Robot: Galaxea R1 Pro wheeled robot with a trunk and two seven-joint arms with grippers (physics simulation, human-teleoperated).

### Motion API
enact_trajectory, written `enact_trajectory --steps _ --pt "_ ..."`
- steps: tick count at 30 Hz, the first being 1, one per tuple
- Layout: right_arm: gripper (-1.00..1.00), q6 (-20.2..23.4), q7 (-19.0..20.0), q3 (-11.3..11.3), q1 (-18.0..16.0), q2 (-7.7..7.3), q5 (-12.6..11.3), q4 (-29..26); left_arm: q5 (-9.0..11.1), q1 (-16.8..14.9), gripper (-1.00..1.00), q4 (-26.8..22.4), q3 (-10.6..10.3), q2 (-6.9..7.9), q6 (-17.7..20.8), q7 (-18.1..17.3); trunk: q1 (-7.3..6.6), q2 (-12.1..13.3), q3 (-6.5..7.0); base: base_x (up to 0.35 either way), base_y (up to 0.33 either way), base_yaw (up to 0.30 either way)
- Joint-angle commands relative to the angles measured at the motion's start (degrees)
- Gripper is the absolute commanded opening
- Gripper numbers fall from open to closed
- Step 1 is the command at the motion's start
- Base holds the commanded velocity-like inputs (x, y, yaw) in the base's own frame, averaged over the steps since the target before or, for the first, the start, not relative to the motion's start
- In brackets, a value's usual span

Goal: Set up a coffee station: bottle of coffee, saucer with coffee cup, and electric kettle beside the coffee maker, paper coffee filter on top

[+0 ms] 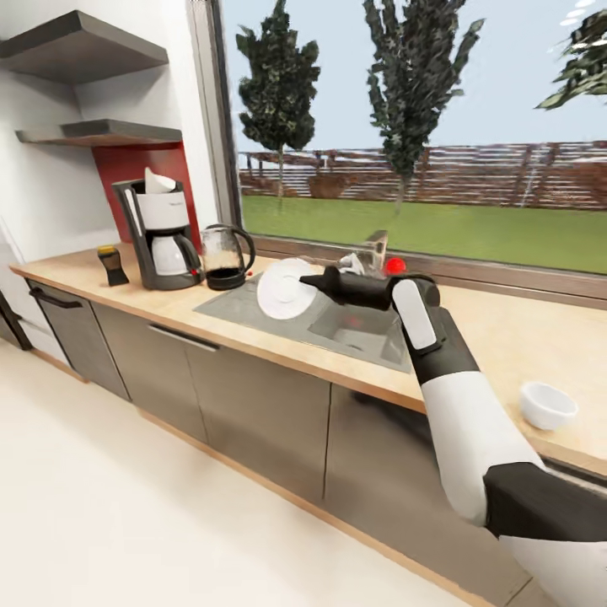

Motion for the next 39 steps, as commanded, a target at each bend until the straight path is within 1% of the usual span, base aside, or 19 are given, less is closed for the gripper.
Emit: enact_trajectory --steps 1,7,14,15,16,18,19,21,23,24,29,39 --pt "-1.00 0.4 0.4 0.0 0.2 0.06 0.3 -0.4 0.5 0.0 1.00 0.0 -0.5 0.01 0.6 -0.2 0.00 0.0 -0.06 0.002 0.273 0.138" --pt "-1.00 0.9 0.1 0.2 0.6 0.13 0.2 -0.9 0.5 0.0 1.00 0.0 -0.5 0.01 0.6 -0.2 0.00 0.0 -0.06 0.032 0.297 0.071" --pt "-1.00 0.9 0.1 0.2 0.7 0.13 0.1 -0.6 0.5 0.0 1.00 0.0 -0.5 0.01 0.6 -0.2 0.00 0.0 -0.06 0.146 0.300 0.218" --pt "-1.00 0.9 0.0 0.2 0.7 0.13 -4.6 -0.6 0.5 0.0 1.00 -0.1 -0.5 0.01 0.6 -0.2 0.00 0.0 -0.06 0.052 0.082 0.113" --pt "-1.00 0.9 -0.4 0.2 0.7 0.13 -6.5 -0.6 0.5 0.0 1.00 -0.1 -0.5 0.01 0.6 -0.2 0.00 0.0 -0.06 0.033 0.052 0.073" --pt "-1.00 0.9 -1.3 0.2 0.7 0.13 -8.0 -0.5 0.5 0.0 1.00 -0.1 -0.5 0.01 0.6 -0.2 0.00 0.0 -0.06 0.024 0.044 0.052" --pt "-1.00 0.9 -3.2 0.2 0.7 0.13 -9.3 0.1 0.5 0.0 1.00 -0.1 -0.5 0.01 0.6 -0.2 0.00 0.0 -0.06 0.041 0.140 0.024" --pt "-1.00 0.9 -5.1 0.1 0.7 0.11 -13.1 1.9 0.5 0.0 1.00 -0.1 -0.5 0.01 0.6 -0.2 0.00 0.0 -0.06 0.087 0.216 0.012" --pt "-1.00 0.8 -6.2 0.1 0.7 0.11 -14.9 2.7 0.5 0.0 1.00 -0.1 -0.5 0.01 0.6 -0.2 0.00 0.0 -0.06 0.139 0.257 0.006" --pt "-1.00 0.8 -7.6 0.0 0.7 0.13 -16.4 3.4 0.5 0.0 1.00 -0.1 -0.5 0.01 0.6 -0.2 0.00 0.0 -0.06 0.183 0.289 0.002" --pt "-1.00 0.8 -8.3 0.0 0.7 0.12 -17.4 5.0 0.5 0.0 1.00 -0.1 -0.5 0.01 0.6 -0.2 0.00 0.0 -0.06 0.194 0.297 0.000" --pt "-1.00 0.8 -8.3 -0.1 0.7 0.06 -17.6 5.3 0.5 0.0 1.00 -0.1 -0.5 0.01 0.6 -0.2 0.00 0.0 -0.06 0.224 0.279 0.000"
